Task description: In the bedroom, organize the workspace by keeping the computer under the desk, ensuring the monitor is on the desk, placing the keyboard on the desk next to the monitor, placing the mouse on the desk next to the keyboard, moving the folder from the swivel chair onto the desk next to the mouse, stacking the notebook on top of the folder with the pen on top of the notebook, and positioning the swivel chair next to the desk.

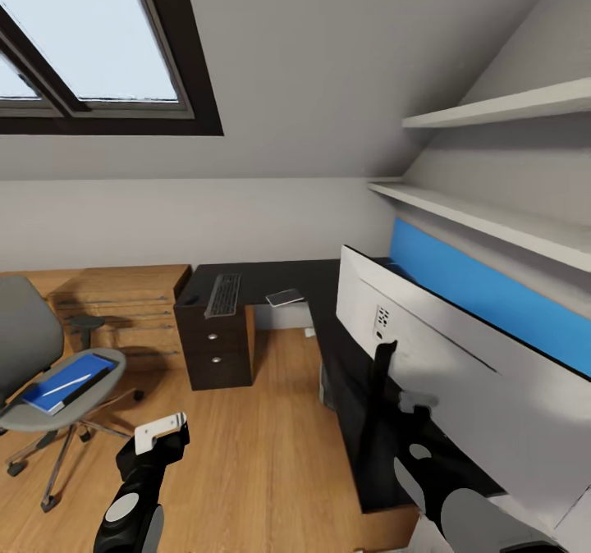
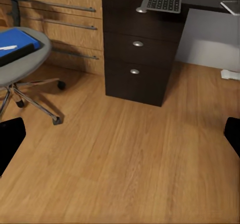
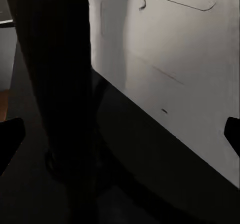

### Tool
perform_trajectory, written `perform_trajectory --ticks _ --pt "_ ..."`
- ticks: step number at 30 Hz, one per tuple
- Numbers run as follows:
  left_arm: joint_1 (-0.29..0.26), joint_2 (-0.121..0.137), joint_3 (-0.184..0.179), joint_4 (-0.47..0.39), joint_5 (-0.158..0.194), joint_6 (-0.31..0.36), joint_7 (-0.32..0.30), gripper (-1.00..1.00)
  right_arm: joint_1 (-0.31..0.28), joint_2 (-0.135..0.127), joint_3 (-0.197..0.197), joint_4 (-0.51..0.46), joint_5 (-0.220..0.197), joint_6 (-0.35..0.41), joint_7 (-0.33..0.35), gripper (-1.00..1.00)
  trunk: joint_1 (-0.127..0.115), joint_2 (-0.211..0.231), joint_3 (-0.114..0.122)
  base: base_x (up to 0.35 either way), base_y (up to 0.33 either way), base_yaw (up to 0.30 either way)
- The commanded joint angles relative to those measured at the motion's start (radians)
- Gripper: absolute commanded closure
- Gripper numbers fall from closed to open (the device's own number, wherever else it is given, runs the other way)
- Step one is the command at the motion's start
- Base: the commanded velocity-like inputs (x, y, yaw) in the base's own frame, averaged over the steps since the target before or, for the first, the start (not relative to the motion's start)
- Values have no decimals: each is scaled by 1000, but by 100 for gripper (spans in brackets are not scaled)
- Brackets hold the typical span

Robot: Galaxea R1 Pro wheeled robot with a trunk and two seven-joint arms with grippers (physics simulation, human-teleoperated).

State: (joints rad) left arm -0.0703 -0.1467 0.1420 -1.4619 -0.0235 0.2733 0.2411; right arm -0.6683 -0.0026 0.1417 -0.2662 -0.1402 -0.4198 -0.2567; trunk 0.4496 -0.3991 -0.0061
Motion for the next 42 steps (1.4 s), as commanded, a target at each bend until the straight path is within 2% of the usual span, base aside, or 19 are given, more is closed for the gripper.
perform_trajectory --ticks 1,13,17,19,22,23,26,34,37,39,42 --pt "0 -1 1 -1 -2 6 1 -100 0 0 9 1 -10 -4 -4 -100 0 -1 -1 -37 -317 0" --pt "0 0 8 -2 -1 5 1 -100 0 0 9 1 -9 -4 -4 -100 0 -1 -1 -9 -339 0" --pt "0 0 46 -4 5 8 -1 -100 0 0 9 1 -10 -4 -4 -100 0 -1 -1 0 -346 0" --pt "0 -1 75 -20 20 20 -4 -100 0 0 9 1 -9 -4 -4 -100 0 -1 -1 0 -346 0" --pt "0 0 90 -65 58 67 -6 -100 0 0 9 1 -9 -4 -4 -100 0 -1 -1 0 -342 0" --pt "0 7 108 -106 113 127 -8 -100 0 0 9 1 -9 -4 -4 -100 0 -1 -1 0 -243 0" --pt "0 25 141 -124 149 156 -10 -100 0 -1 9 1 -9 -4 -4 -100 0 -1 -1 42 -205 0" --pt "0 33 159 -130 165 166 -23 -100 0 -3 6 1 -9 -4 -6 -100 0 -1 -1 94 -117 0" --pt "0 33 161 -131 166 167 -24 -100 0 -13 4 1 -10 -4 -10 -100 0 -1 -1 12 -13 0" --pt "0 32 185 -134 166 167 -25 -100 0 -27 3 1 -11 -2 -11 -100 0 -1 -1 28 -4 0" --pt "0 32 199 -141 166 167 -25 -100 0 -33 1 1 -13 0 -12 -100 0 -1 -1 155 -74 0"
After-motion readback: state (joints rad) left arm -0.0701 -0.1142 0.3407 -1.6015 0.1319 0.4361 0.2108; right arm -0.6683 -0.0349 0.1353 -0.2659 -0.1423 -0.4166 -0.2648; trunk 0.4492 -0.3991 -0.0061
